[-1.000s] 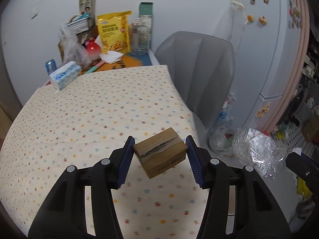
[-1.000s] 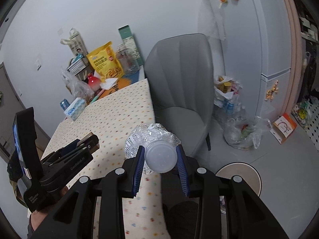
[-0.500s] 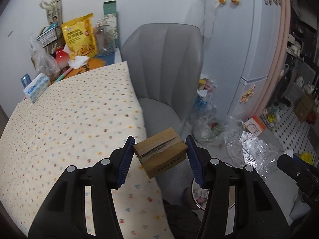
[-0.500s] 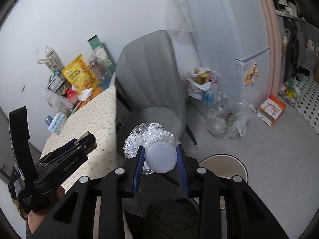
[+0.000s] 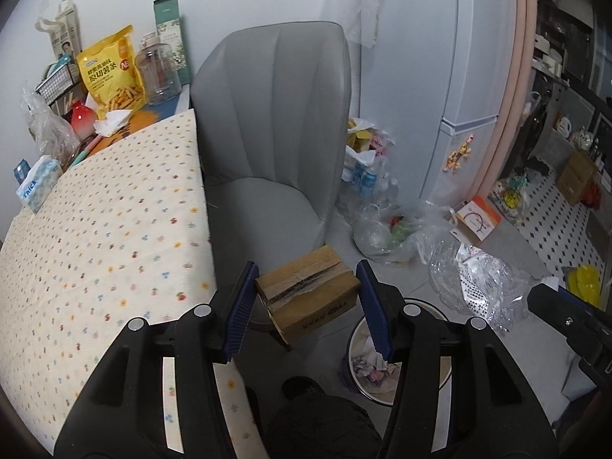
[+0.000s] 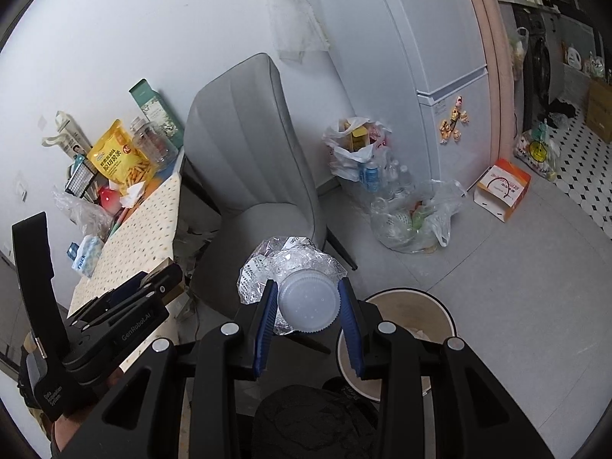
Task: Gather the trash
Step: 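Carry the wrapper and cardboard box with both tools over the beige bin, then open both tools over the beige bin to drop the wrapper and box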
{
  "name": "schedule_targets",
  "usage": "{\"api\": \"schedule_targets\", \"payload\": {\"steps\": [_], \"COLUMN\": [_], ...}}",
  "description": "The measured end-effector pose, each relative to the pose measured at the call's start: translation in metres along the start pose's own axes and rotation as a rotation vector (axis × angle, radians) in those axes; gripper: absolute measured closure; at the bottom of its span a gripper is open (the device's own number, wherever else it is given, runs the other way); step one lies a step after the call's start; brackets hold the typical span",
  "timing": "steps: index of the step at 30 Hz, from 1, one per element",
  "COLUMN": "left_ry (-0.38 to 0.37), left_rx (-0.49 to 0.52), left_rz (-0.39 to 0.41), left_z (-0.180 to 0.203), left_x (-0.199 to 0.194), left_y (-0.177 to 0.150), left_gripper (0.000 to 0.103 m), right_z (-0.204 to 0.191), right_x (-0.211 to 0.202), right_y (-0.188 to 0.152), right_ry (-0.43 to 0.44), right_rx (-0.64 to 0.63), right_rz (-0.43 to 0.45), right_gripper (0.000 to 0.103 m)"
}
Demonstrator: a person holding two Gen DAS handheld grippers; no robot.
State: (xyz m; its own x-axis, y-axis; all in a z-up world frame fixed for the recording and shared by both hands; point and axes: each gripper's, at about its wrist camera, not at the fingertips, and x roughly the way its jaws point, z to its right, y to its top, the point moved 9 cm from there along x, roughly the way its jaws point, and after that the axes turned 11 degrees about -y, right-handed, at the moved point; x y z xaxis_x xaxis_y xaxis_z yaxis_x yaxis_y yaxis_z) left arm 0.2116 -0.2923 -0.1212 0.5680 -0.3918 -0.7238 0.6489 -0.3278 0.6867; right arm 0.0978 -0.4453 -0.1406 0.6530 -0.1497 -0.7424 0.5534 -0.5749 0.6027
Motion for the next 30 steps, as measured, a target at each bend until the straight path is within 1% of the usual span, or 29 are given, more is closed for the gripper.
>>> {"api": "schedule_targets", "payload": {"steps": [3, 4, 5, 6, 9, 12, 14, 17, 18, 19, 21, 25, 26, 27, 28, 29, 30], "left_ry": [-0.004, -0.006, -0.008, -0.011, -0.017, -0.032, -0.046, -0.075, -0.086, -0.099, -0.123, -0.181, -0.201, -0.211, -0.218, -0.224, -0.227], "left_rx": [0.006, 0.006, 0.007, 0.015, 0.027, 0.038, 0.052, 0.077, 0.085, 0.093, 0.111, 0.14, 0.147, 0.152, 0.155, 0.157, 0.158], "left_rz": [-0.014, -0.02, -0.024, -0.026, -0.036, -0.055, -0.068, -0.085, -0.091, -0.096, -0.105, -0.135, -0.148, -0.157, -0.156, -0.149, -0.142], "left_z": [0.004, 0.005, 0.007, 0.01, 0.017, 0.027, 0.038, 0.058, 0.064, 0.072, 0.088, 0.115, 0.122, 0.125, 0.129, 0.13, 0.131], "left_x": [0.008, 0.011, 0.012, 0.014, 0.017, 0.026, 0.031, 0.039, 0.041, 0.044, 0.048, 0.053, 0.055, 0.056, 0.055, 0.054, 0.053], "left_y": [-0.001, -0.002, -0.002, -0.002, -0.004, -0.007, -0.009, -0.012, -0.013, -0.014, -0.016, -0.021, -0.023, -0.024, -0.024, -0.024, -0.022], "left_gripper": [0.05, 0.05, 0.05, 0.05, 0.05, 0.05, 0.05, 0.05, 0.05, 0.05, 0.05, 0.049, 0.044, 0.029, 0.022, 0.012, 0.009], "right_z": [0.002, 0.006, 0.011, 0.016, 0.034, 0.049, 0.057, 0.072, 0.075, 0.084, 0.1, 0.133, 0.139, 0.141, 0.146, 0.149, 0.151], "right_x": [0.005, 0.008, 0.011, 0.015, 0.021, 0.02, 0.016, 0.001, -0.004, -0.012, -0.023, -0.033, -0.036, -0.036, -0.037, -0.038, -0.038], "right_y": [0.003, 0.005, 0.007, 0.006, 0.005, 0.004, 0.004, 0.007, 0.009, 0.012, 0.016, 0.016, 0.016, 0.015, 0.014, 0.013, 0.013], "right_ry": [-0.007, -0.018, -0.033, -0.048, -0.053, -0.075, -0.086, -0.131, -0.142, -0.167, -0.206, -0.257, -0.265, -0.268, -0.272, -0.275, -0.275], "right_rx": [0.002, 0.013, 0.024, 0.035, 0.068, 0.085, 0.09, 0.083, 0.081, 0.079, 0.087, 0.13, 0.139, 0.142, 0.147, 0.15, 0.154], "right_rz": [0.005, 0.02, 0.02, 0.011, -0.009, -0.014, -0.007, 0.025, 0.038, 0.061, 0.088, 0.093, 0.095, 0.095, 0.096, 0.096, 0.096], "right_gripper": [0.07, 0.053, 0.043, 0.039, 0.039, 0.035, 0.028, 0.023, 0.016, 0.012, 0.011, 0.011, 0.011, 0.011, 0.011, 0.011, 0.011]}}
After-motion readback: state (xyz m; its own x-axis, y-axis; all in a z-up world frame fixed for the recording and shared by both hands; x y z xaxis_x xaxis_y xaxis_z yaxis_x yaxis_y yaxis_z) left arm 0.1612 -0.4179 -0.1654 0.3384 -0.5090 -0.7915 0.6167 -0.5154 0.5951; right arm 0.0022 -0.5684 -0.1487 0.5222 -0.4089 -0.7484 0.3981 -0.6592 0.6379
